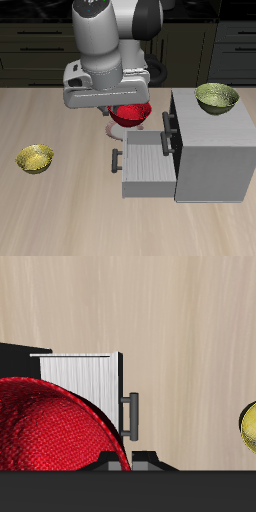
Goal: Place the red bowl in the bottom drawer of the white cabinet and close the drawer
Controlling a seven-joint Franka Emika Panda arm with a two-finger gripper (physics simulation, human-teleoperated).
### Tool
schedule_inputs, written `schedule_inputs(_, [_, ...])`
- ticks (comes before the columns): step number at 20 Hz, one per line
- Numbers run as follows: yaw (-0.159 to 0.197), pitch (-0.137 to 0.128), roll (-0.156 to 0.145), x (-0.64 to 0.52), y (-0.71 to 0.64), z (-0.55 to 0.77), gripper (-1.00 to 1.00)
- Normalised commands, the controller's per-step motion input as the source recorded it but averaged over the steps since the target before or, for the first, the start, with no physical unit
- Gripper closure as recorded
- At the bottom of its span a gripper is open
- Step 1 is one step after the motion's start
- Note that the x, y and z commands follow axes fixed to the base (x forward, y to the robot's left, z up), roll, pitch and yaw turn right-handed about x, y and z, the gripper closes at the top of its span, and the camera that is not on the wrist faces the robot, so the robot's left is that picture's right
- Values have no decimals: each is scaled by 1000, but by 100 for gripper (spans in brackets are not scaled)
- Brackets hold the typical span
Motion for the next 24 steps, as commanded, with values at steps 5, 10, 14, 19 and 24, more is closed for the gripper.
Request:
schedule_inputs(5, [20,6,-5,89,-34,-44,100])
schedule_inputs(10, [11,8,-14,69,-56,-163,100])
schedule_inputs(14, [14,17,-16,114,0,-152,100])
schedule_inputs(19, [10,28,6,80,118,-179,100])
schedule_inputs(24, [-28,44,80,0,370,-193,100])
